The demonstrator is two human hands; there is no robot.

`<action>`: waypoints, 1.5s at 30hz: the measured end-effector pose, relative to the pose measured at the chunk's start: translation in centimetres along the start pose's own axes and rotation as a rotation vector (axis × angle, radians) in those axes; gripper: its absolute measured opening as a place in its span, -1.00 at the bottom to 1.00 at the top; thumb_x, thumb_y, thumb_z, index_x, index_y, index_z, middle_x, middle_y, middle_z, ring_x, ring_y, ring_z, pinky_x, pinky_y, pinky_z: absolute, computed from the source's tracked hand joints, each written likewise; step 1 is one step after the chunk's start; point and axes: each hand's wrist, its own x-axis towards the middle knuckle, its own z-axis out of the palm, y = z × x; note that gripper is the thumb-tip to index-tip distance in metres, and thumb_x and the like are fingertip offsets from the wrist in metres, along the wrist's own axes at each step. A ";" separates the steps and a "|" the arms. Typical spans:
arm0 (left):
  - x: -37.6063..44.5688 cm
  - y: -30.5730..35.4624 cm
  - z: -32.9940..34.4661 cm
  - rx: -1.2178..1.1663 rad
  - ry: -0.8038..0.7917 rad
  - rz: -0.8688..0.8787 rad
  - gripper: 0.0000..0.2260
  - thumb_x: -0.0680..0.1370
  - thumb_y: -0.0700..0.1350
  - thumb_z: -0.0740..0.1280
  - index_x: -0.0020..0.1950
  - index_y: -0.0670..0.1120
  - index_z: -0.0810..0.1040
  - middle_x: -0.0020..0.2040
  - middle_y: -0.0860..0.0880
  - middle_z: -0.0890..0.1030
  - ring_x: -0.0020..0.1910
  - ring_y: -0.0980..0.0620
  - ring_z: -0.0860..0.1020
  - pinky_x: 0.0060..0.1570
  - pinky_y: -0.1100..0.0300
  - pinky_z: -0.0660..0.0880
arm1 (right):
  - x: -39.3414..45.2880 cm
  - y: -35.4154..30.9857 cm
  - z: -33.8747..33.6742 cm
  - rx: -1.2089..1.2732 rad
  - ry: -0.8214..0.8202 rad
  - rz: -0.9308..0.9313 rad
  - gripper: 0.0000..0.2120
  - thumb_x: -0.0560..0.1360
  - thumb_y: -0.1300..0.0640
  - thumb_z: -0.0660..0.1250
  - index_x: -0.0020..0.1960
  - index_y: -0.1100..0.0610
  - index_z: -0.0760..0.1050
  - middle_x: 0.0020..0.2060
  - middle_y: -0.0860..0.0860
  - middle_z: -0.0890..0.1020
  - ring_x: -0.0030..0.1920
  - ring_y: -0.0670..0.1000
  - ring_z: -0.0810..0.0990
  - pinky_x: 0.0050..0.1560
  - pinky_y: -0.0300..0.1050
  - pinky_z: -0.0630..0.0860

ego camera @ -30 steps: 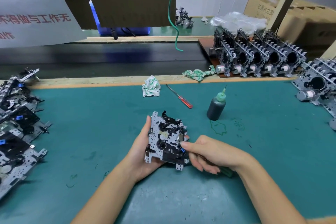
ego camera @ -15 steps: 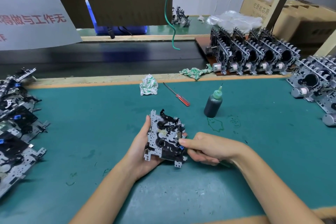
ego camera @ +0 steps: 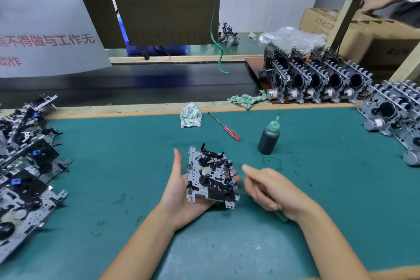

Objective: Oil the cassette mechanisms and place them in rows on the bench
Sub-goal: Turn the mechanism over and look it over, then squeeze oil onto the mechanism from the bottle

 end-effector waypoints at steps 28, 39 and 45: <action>-0.5 -0.1 0.0 0.025 -0.174 -0.063 -0.42 0.56 0.19 0.09 0.29 -0.23 0.52 0.33 -0.33 0.45 0.29 -0.39 0.42 0.35 -0.25 0.27 | 4.3 1.6 -2.5 -0.113 0.921 -0.175 -0.63 0.46 0.17 0.41 0.20 0.05 0.37 0.08 -0.05 0.58 0.15 0.02 0.53 -0.02 -0.27 0.30; -0.4 0.2 0.2 -0.055 -0.098 -0.091 -0.41 0.54 0.18 0.12 0.27 -0.27 0.52 0.32 -0.34 0.45 0.24 -0.38 0.47 0.20 -0.24 0.43 | 2.1 -0.1 -1.4 0.805 0.688 -0.247 -0.90 0.45 0.21 0.37 -0.03 0.14 0.53 -0.29 0.04 0.60 -0.45 -0.11 0.42 -0.44 -0.29 0.47; -0.2 0.2 0.1 -0.051 -0.089 -0.093 -0.42 0.53 0.18 0.14 0.24 -0.28 0.55 0.29 -0.34 0.47 0.23 -0.38 0.48 0.23 -0.24 0.40 | 1.7 -1.0 -1.1 1.154 0.598 -0.185 -0.79 0.26 0.05 0.42 -0.19 0.11 0.48 -0.34 -0.02 0.54 -0.44 -0.12 0.28 -0.60 -0.38 0.32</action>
